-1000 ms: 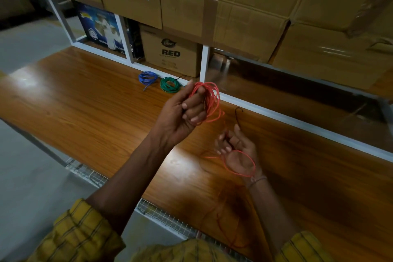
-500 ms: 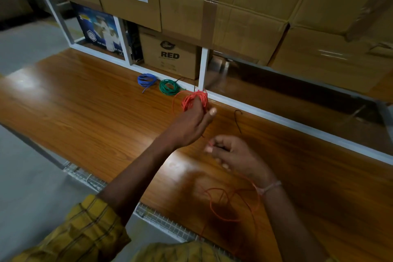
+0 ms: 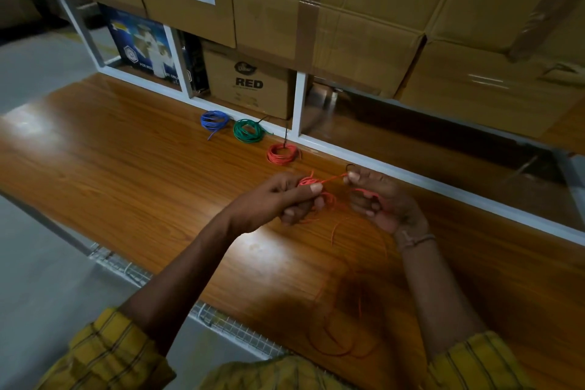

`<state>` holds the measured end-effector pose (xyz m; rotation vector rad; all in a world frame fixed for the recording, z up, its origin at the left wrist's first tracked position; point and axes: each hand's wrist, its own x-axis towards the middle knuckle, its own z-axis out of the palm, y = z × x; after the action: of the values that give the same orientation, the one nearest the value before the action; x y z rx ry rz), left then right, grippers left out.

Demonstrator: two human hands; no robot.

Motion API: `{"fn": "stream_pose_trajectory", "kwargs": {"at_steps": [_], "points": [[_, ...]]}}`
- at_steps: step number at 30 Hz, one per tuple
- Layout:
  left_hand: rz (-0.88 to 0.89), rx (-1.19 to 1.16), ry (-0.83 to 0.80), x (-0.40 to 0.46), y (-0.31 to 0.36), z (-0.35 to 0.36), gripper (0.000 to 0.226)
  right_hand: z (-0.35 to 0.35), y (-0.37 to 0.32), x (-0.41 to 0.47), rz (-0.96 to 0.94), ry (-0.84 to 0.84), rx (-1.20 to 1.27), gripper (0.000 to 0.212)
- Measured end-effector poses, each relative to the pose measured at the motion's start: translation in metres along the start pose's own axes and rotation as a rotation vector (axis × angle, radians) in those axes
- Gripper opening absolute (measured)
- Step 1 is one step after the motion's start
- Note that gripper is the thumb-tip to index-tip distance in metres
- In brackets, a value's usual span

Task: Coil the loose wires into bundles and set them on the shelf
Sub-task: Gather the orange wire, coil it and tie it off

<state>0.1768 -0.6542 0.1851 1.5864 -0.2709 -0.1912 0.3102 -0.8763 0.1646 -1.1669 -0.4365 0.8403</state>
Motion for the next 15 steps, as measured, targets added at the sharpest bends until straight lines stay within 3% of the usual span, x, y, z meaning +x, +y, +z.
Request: {"fn": "stream_pose_trajectory", "kwargs": {"at_steps": [4,9,12,15], "points": [[0.07,-0.431,-0.067,0.004,-0.002,-0.002,0.036,-0.001,0.024,0.011,-0.015,0.04,-0.231,0.022],[0.124,-0.926,0.026,0.014,-0.006,0.001,0.039,0.02,0.053,0.016,-0.086,0.249,-0.332,0.027],[0.209,-1.188,0.126,0.022,-0.003,0.005,0.036,0.03,0.074,0.02,-0.276,0.426,-0.719,0.033],[0.255,-1.288,0.382,0.032,0.0,0.001,0.038,0.05,0.082,0.013,-0.432,0.54,-1.228,0.039]]}}
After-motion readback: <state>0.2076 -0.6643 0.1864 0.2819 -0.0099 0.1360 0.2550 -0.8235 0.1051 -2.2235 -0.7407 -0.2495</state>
